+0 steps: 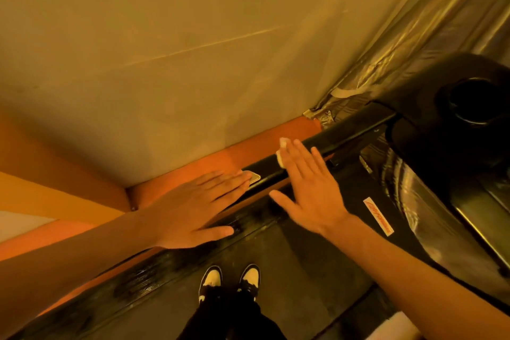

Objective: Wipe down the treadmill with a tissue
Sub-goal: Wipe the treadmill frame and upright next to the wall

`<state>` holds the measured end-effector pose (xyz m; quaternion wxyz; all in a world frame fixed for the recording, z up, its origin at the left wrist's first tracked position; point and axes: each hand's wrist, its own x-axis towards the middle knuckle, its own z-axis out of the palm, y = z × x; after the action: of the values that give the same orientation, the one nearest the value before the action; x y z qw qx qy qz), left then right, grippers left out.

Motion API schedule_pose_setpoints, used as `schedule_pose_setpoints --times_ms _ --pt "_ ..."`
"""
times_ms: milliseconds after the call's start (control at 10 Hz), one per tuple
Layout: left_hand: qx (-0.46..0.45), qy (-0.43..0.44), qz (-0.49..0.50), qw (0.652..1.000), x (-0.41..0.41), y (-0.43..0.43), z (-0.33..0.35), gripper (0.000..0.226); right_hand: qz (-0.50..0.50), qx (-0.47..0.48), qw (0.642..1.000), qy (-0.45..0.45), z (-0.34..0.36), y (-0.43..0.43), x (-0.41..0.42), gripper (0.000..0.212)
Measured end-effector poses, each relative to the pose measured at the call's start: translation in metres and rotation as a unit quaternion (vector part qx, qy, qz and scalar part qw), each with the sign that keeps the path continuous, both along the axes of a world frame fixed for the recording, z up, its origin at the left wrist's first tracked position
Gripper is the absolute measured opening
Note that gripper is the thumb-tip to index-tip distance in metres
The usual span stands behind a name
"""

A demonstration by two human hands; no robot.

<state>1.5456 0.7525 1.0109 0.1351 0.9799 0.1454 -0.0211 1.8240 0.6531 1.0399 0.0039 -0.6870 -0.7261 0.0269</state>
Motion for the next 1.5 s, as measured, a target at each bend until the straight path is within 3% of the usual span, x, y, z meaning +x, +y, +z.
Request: schedule_pose_setpoints --times_ms 100,200,300,400,500,600,700,800,900,1000,1100,1300,1400,1500 --pt "-0.022 -0.025 -0.011 0.999 0.001 -0.002 0.006 0.081 -0.098 0.008 0.995 -0.026 0.003 0.019 0.064 0.099" --pt "-0.008 -0.048 -0.018 0.999 0.0 -0.001 0.01 0.077 -0.197 0.033 0.979 0.044 0.012 0.024 0.049 0.103" --pt "-0.003 -0.044 -0.014 0.999 0.001 -0.002 0.008 0.078 -0.102 -0.006 0.988 0.116 0.007 -0.001 -0.039 0.09" --pt "0.011 -0.063 -0.014 0.998 0.0 -0.002 0.008 0.078 0.022 -0.019 0.997 0.069 0.008 -0.011 -0.034 0.082" --pt "0.018 -0.066 -0.019 0.997 0.0 -0.002 0.005 0.077 -0.073 -0.001 0.997 -0.018 0.016 0.017 0.042 0.09" --pt "0.019 -0.074 -0.013 0.997 0.001 -0.002 0.007 0.078 -0.217 -0.01 0.976 -0.025 0.024 0.042 0.072 0.1" --pt "0.035 -0.084 -0.011 0.996 0.002 -0.002 0.008 0.078 -0.145 -0.035 0.988 0.041 0.017 0.041 -0.002 0.104" --pt "0.046 -0.096 -0.007 0.994 0.003 -0.003 0.006 0.077 -0.018 -0.064 0.994 0.087 0.017 0.024 -0.061 0.09" --pt "0.043 -0.094 -0.01 0.995 0.002 -0.002 0.007 0.077 0.017 -0.072 0.997 0.032 0.021 0.027 -0.023 0.085" --pt "0.077 -0.107 -0.006 0.991 0.003 -0.002 0.007 0.076 -0.117 -0.064 0.99 -0.04 0.031 0.04 0.057 0.105" --pt "0.093 -0.115 0.002 0.989 0.003 -0.003 0.007 0.077 -0.189 -0.064 0.979 -0.035 0.033 0.052 0.063 0.116" --pt "0.086 -0.113 0.002 0.99 0.003 -0.004 0.008 0.077 0.003 -0.107 0.993 0.056 0.026 0.028 -0.044 0.092" --pt "0.086 -0.109 -0.002 0.99 0.003 -0.003 0.007 0.078 -0.004 -0.101 0.995 0.003 0.029 0.036 0.013 0.091" --pt "0.079 -0.097 -0.011 0.992 0.003 -0.002 0.007 0.078 -0.146 -0.075 0.984 -0.061 0.042 0.046 0.085 0.109"
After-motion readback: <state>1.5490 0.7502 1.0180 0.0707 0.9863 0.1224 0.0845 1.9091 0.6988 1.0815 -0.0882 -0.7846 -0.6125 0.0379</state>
